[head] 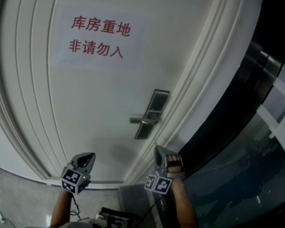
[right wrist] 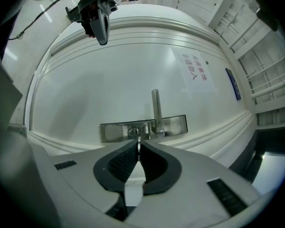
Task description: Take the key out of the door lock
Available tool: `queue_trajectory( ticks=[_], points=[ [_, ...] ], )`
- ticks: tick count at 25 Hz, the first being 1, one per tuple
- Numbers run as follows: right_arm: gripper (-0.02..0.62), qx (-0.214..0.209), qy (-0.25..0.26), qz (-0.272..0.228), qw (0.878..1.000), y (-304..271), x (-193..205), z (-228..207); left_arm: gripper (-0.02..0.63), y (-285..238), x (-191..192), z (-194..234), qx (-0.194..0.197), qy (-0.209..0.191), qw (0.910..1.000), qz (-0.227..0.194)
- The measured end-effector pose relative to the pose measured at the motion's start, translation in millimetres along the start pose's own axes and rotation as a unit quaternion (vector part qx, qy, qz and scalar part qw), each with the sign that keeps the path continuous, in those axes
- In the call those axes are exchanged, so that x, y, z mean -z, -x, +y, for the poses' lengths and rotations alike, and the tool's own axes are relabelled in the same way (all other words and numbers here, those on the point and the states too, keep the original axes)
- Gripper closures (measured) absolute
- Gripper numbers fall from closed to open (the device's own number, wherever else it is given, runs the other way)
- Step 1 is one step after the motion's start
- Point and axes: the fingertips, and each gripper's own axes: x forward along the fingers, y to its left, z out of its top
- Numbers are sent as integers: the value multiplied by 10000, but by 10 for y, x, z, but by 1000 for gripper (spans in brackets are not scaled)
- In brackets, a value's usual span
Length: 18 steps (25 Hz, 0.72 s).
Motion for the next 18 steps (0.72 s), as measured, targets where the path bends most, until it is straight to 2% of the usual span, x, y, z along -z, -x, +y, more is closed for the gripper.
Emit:
queue_trajectory(
  ticks=[8,14,18],
  points=[
    [574,-137,-175,-14,9998,370,38,56,598,97,5,-219,60,-41,10000,22],
    [574,-293,-1029,-94,9942,684,18,55,598,198,47,-384,84,-29,9999,52],
    [574,-353,-1621,-58,9861,867,38,106,598,272,50,-463,68,-19,10000,29]
  ],
)
